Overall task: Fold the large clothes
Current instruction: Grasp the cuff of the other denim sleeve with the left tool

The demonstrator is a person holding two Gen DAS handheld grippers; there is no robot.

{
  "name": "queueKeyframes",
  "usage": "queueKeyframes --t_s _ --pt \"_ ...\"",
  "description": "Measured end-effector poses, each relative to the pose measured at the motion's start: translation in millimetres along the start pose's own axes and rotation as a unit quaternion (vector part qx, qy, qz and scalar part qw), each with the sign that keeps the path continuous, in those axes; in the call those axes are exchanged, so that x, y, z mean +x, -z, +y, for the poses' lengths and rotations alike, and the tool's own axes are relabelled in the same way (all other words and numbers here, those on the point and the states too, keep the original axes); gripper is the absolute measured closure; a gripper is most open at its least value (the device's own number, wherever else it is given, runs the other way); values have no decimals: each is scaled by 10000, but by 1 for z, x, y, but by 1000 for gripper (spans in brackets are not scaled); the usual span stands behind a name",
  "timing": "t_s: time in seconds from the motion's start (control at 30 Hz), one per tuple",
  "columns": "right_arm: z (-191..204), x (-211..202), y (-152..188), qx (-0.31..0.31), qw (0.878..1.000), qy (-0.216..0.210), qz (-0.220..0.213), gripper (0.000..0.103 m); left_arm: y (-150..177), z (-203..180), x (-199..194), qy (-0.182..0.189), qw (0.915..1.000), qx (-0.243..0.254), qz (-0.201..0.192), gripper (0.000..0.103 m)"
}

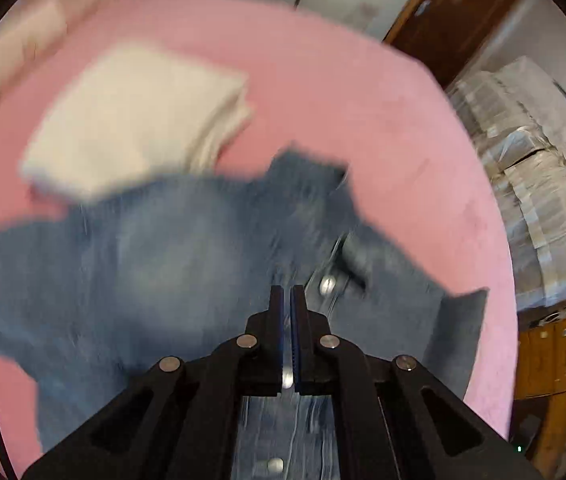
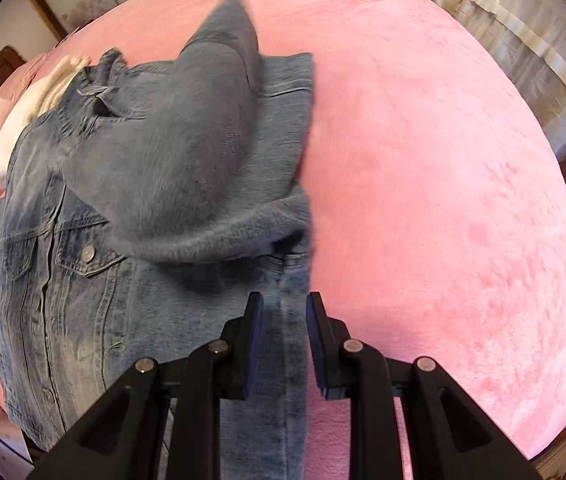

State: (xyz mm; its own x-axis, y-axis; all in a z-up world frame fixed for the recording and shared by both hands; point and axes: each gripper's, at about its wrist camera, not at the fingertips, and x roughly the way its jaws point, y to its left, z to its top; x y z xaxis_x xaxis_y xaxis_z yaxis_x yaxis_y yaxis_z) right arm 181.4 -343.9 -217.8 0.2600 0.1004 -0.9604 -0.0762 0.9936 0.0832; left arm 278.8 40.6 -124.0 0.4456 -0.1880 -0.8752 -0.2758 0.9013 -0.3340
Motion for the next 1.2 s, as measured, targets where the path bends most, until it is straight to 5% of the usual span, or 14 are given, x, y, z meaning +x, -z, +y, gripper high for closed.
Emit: queueKeyframes --t_s 0.17,0.27,0.63,0.8,1.0,1.2 --pt "16 1 0 -160 9998 -45 52 81 30 13 49 651 9949 -175 755 95" --pt "17 5 1 -251 9996 -57 89 81 42 9 80 1035 9896 -291 952 79" --pt "27 12 16 -356 9991 -69 196 81 45 10 168 1541 9739 -1222 1131 79" --pt "25 15 16 -291 9993 -91 231 81 42 -4 148 1050 9865 -1034 716 103" --pt "25 16 9 -333 9992 -66 204 81 33 -8 67 1042 9879 -1083 -380 103" --pt "29 17 7 -425 9988 -106 240 81 40 14 92 1524 9805 -1120 532 95"
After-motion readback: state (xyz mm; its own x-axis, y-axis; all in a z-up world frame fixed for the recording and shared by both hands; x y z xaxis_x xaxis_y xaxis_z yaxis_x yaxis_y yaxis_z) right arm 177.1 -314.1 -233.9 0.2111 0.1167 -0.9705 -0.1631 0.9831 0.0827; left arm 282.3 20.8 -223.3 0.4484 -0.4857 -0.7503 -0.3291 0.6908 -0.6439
